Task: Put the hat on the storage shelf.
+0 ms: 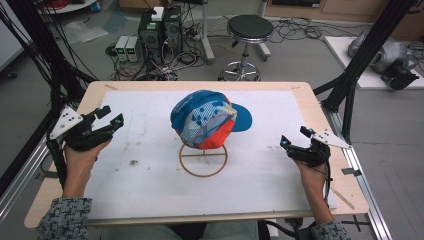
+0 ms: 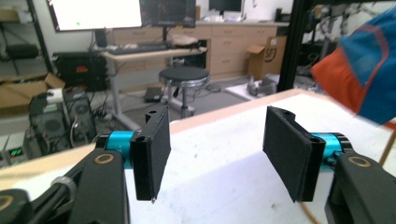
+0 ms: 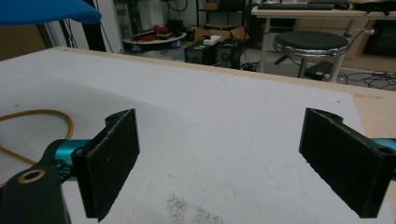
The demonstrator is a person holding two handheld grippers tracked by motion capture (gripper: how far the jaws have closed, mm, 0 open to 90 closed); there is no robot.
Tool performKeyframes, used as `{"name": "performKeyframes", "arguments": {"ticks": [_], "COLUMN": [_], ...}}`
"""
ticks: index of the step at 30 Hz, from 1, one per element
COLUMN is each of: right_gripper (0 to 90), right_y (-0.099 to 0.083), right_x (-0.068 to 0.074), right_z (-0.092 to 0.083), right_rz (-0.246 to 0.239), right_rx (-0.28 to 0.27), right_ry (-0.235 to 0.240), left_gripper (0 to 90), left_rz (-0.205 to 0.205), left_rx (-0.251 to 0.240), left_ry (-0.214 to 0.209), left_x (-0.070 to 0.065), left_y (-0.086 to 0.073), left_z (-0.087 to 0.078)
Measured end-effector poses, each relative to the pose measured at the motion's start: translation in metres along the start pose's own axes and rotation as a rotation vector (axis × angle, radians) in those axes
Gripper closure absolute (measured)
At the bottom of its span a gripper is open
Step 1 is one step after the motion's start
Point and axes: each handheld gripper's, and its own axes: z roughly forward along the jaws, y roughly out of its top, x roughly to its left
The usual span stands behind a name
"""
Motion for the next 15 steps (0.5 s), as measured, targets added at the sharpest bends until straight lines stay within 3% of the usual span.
{"name": "performKeyframes", "arguments": {"ticks": [8,15], "right_gripper": [11.3,11.3], "right_y": [0.000,-0.002], "right_x": [0.000,0.001], "right_z": [-0.001,0.002], "right_rz": [0.001,-0.002], "right_rx": [0.005,0.016], "right_ry": [-0.002,-0.005], "left_gripper": [29.7,24.6], "left_rz": [-0.037,-0.060], "left_rx": [0.070,0.110], "left_ry": [0.051,0.051], "left_x": [0.008,0.009], "left_y": [-0.017,-0.026], "left_z": [-0.002,0.000]}}
